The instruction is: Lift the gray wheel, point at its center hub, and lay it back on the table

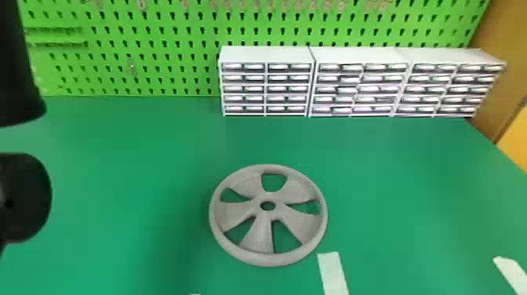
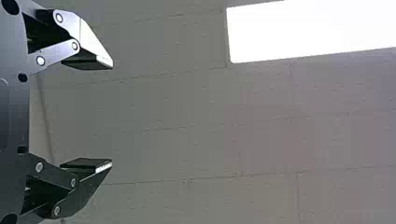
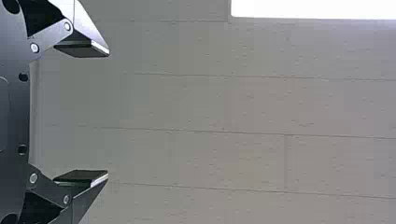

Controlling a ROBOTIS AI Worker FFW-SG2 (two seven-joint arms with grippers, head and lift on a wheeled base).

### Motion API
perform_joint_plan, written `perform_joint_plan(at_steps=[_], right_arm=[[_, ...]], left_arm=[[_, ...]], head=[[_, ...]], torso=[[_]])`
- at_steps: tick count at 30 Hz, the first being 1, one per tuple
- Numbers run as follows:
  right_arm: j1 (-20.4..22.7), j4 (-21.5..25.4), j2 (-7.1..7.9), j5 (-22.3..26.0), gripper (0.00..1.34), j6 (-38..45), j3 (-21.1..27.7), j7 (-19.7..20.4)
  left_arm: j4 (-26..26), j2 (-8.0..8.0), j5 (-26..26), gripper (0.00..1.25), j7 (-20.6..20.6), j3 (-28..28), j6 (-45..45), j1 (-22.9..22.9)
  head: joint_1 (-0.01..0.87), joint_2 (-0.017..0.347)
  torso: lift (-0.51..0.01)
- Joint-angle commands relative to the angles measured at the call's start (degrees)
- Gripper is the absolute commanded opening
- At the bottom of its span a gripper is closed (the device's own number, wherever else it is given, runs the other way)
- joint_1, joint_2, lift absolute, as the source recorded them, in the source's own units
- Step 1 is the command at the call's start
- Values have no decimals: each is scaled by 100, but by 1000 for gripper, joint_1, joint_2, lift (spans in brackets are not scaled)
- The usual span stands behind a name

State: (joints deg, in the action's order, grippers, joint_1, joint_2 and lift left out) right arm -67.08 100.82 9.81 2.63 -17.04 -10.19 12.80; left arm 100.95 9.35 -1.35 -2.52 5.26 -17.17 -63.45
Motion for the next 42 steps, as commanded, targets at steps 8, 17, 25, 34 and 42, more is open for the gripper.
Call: perform_joint_plan(at_steps=[8, 17, 25, 34, 42], right_arm=[[-411, 492, 258, -685, 980, 236, 17, 196], [-393, 518, 294, -474, 994, 667, -53, 249], [-376, 527, 302, -263, 1012, 1150, -9, 249], [-332, 509, 329, -167, 1012, 1537, 96, 398], [-411, 465, 399, -114, 1016, 1774, 70, 416]], left_arm=[[452, 147, -120, 746, -188, 133, 232, -352], [513, 164, 3, 746, -346, -7, 293, -282], [505, 173, -103, 746, -425, -157, 478, -229], [513, 190, -41, 746, -504, -201, 504, -150], [513, 226, -32, 746, -574, -253, 548, -132]], head=[[692, 48], [692, 48], [692, 48], [692, 48], [692, 48]], torso=[[-96], [-96], [-96], [-96], [-96]])
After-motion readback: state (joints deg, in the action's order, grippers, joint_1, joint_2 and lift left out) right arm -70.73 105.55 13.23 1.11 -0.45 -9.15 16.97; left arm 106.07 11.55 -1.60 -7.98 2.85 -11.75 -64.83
